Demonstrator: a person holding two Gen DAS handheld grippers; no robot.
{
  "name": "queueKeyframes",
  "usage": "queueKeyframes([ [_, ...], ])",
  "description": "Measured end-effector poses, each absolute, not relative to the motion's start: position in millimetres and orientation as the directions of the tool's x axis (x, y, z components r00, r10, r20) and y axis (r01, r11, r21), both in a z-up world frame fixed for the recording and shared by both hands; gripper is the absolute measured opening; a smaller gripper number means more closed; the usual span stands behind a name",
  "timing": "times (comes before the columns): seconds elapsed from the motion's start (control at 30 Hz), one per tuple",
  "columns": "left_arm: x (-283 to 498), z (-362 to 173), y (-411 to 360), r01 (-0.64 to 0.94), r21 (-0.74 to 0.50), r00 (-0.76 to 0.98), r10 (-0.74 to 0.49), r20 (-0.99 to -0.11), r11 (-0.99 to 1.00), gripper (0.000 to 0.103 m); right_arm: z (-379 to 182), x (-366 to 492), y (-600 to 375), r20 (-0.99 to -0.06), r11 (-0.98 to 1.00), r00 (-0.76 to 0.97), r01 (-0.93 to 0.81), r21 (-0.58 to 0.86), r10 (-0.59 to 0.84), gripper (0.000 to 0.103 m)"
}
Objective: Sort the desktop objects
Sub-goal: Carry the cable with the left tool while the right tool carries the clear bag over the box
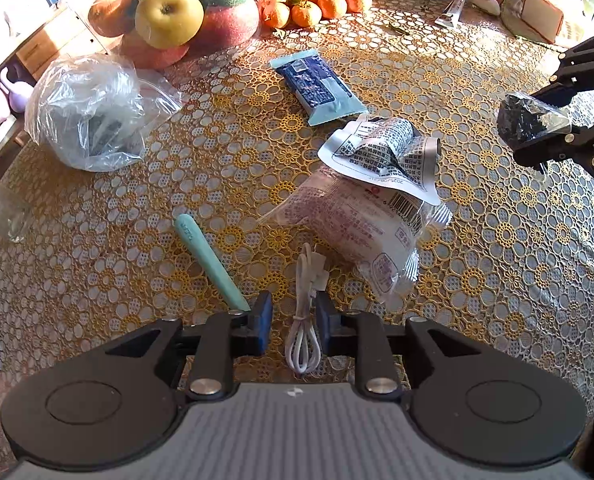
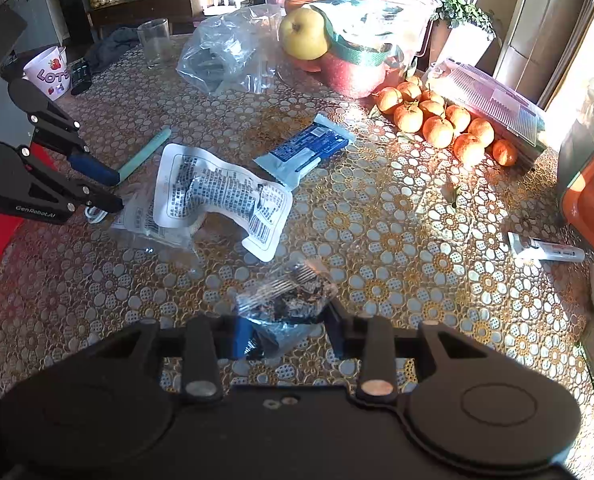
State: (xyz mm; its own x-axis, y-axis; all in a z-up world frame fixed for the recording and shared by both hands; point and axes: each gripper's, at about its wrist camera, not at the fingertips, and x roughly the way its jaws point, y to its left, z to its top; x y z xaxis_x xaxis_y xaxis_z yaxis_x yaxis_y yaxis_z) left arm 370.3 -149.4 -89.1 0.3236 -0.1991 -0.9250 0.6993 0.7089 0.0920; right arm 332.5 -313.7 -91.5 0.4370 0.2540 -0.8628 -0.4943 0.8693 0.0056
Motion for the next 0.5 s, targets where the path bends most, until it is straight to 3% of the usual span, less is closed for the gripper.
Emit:
queueKeyframes([
  [0.43,372.5,-95.3,-157.3,0.718,0.091,0.309,-0.199,-0.930,0.690,0.024,-101.1,335.9,-317.9,-0.871,0.872,0.418,-0.490,0.023,0.258,0.038],
  [0.5,374.0,-95.5,-155.5,0.709,0.063,0.291,-0.211,-0.933,0.702,0.017,-100.7,335.7,-317.7,-0.871,0.873,0.419,-0.488,0.022,0.256,0.038],
])
